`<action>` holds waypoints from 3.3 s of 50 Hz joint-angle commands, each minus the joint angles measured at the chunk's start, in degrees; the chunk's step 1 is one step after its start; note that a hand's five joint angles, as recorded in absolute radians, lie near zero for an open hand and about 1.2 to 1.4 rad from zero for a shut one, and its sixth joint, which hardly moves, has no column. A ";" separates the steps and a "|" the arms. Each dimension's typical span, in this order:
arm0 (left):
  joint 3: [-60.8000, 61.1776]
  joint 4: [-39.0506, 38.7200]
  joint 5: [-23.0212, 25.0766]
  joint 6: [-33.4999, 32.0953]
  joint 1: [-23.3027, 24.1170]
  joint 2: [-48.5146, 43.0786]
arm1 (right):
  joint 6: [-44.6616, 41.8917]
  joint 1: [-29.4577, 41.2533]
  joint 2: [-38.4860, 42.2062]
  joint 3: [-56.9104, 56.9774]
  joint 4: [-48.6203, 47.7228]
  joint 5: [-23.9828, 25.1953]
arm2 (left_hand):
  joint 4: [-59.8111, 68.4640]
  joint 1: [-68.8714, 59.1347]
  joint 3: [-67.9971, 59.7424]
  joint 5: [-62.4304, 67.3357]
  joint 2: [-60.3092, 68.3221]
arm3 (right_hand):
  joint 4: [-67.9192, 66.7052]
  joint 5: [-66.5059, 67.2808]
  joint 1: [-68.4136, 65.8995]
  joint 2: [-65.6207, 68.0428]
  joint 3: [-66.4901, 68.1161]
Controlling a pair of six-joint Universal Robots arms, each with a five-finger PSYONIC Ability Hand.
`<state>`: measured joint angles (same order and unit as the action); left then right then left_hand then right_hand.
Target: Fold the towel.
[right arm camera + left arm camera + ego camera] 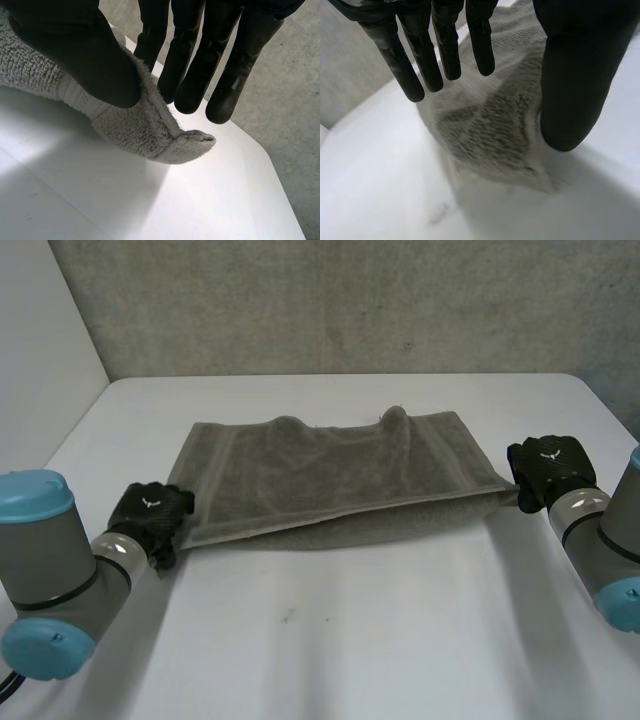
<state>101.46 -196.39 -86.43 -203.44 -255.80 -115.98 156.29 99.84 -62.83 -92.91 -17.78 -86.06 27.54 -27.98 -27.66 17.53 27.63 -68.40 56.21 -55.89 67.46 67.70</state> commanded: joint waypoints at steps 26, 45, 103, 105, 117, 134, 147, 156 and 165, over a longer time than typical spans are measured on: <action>7.17 17.32 -5.77 -3.00 -0.31 20.06 | -29.12 -0.52 -15.48 -5.09 25.77 -0.78 | 52.46 -52.02 -52.34 52.47 52.37 | -11.60 13.79 -24.11 12.54 12.30; -10.11 20.00 -5.24 -5.65 1.62 3.69 | -34.92 4.57 -5.90 5.46 20.33 -4.21 | 52.46 -52.02 -52.34 52.47 52.37 | -11.60 13.79 -24.11 12.54 12.30; -11.20 1.80 -4.89 -0.03 5.49 4.62 | -2.31 -4.65 8.78 13.64 22.54 10.47 | -17.54 17.98 17.66 -17.53 -17.63 | 30.23 -28.04 17.72 -29.29 -29.53; -10.67 1.62 -4.89 -0.03 5.49 4.62 | -2.31 -5.01 8.96 13.46 21.29 10.38 | -17.54 17.98 17.66 -17.53 -17.63 | 29.72 -27.53 17.21 -28.78 -29.02; -9.44 1.53 -4.89 0.15 5.57 4.62 | -4.06 -7.03 12.38 13.55 17.25 10.30 | -17.54 17.98 17.66 -17.53 -17.63 | 27.04 -24.85 14.52 -26.10 -26.33; -8.21 1.53 -4.98 0.23 5.40 5.58 | -19.45 -12.30 12.30 14.69 9.78 -7.02 | -17.54 17.98 17.66 -17.53 -17.63 | -11.60 13.79 -24.11 12.54 12.30; -7.51 1.53 -5.15 0.23 5.40 6.02 | -19.27 -4.39 3.42 14.95 4.68 -7.19 | -17.54 17.98 17.66 -17.53 -17.63 | -11.60 13.79 -24.11 12.54 12.30; -7.24 1.53 -5.24 3.57 5.22 6.99 | -16.46 19.21 3.59 15.83 -1.98 6.58 | -17.54 17.98 17.66 -17.53 -17.63 | -11.60 13.79 -24.11 12.54 12.30; -5.93 1.53 -5.16 5.77 4.70 7.08 | -16.28 33.82 15.00 20.39 -4.90 12.93 | -17.54 17.98 17.66 -17.53 -17.63 | -11.60 13.79 -24.11 12.54 12.30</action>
<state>94.47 -194.85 -91.67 -198.49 -250.80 -108.90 140.26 125.95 -55.07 -75.77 -21.90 -75.77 9.65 -10.20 -9.54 1.83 9.43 -68.40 56.36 -54.74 67.33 68.49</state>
